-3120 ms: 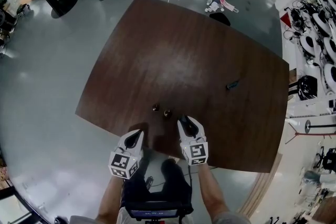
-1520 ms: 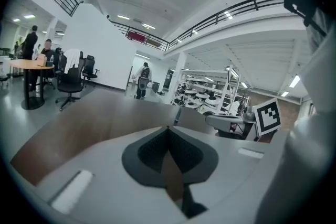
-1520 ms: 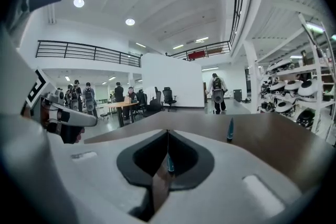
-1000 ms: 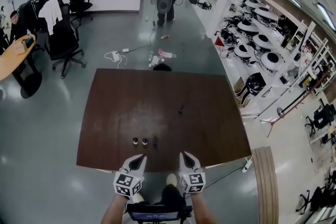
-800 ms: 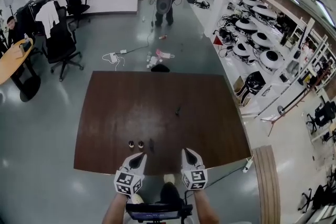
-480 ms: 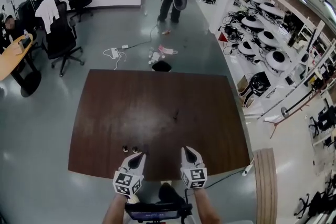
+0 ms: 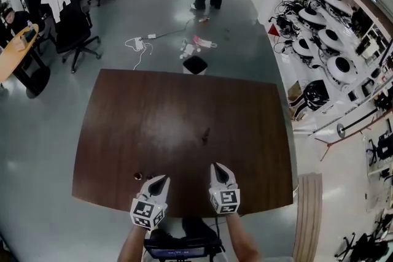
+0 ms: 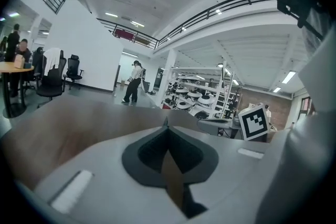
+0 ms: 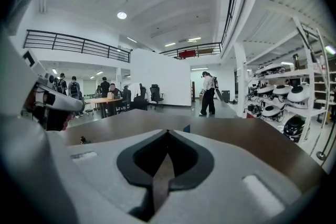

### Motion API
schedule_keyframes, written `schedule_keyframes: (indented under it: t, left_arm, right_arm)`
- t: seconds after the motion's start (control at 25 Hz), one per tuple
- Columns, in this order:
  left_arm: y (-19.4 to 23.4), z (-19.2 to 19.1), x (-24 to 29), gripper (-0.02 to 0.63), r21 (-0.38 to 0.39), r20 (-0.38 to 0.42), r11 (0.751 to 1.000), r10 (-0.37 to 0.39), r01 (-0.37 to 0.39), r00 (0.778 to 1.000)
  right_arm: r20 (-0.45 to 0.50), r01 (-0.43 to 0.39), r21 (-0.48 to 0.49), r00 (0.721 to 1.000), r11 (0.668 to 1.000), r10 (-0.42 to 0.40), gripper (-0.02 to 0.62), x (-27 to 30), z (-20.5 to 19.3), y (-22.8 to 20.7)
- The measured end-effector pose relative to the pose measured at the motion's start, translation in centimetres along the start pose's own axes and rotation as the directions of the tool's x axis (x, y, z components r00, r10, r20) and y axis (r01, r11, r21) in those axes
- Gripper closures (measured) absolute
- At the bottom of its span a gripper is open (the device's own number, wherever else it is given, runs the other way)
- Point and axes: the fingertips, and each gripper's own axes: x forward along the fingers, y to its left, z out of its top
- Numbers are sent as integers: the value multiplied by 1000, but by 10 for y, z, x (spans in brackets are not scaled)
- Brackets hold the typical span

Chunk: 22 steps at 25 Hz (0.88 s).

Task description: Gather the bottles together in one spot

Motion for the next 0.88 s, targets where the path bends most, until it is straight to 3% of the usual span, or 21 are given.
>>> schedule_keyframes:
  t: [0.56,0.88]
  left_arm:
    - [12,-6,44,604,-52,-47,994,90,-92,995]
    - [20,-7,56,604,-54,-52,991,118,-121,992]
  right_arm:
    - [-44,-90,17,995,996,90,589,80,-23,-32]
    - [-99,-118,48,988,992,122,480,112,-46,-37]
